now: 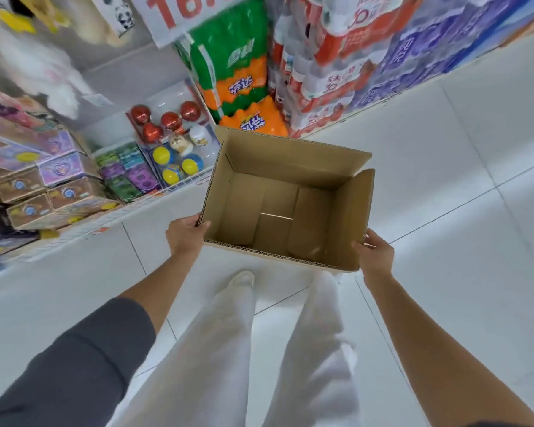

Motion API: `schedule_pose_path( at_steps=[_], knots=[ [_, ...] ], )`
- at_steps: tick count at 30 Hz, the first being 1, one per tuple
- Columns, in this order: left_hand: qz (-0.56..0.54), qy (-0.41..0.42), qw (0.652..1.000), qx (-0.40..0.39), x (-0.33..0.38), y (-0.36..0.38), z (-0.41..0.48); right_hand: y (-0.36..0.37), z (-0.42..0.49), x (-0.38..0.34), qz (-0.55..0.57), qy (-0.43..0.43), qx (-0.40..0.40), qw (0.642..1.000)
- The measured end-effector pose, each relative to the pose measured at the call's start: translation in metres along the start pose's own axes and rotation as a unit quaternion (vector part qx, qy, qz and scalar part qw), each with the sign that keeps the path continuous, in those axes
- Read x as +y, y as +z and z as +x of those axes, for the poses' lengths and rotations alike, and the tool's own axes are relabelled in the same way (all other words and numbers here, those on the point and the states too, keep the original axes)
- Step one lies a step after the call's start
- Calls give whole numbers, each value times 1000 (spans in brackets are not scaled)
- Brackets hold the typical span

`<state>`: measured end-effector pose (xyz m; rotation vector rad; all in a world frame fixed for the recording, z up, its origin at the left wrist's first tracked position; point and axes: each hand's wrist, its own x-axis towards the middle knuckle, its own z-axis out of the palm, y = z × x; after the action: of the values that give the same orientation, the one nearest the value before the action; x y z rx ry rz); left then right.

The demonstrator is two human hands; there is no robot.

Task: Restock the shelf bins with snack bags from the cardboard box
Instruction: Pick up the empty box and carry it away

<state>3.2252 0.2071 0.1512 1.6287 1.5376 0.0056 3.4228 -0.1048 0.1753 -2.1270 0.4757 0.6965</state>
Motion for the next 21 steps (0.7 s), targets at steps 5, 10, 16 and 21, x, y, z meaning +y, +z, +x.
schedule_pose_path(
  at_steps=[5,10,16,21],
  knots=[
    [-27,-58,996,58,26,54,11,-8,90,-53,-126,-70,-90,985],
    [-43,-106,988,108,32,112,6,-11,158,-89,-229,-137,-148,952],
    [-86,-168,972,141,14,182,-3,9,232,-98,-280,-184,-169,927],
    [-105,-187,961,172,-11,232,14,41,288,-74,-286,-211,-185,916]
  ],
)
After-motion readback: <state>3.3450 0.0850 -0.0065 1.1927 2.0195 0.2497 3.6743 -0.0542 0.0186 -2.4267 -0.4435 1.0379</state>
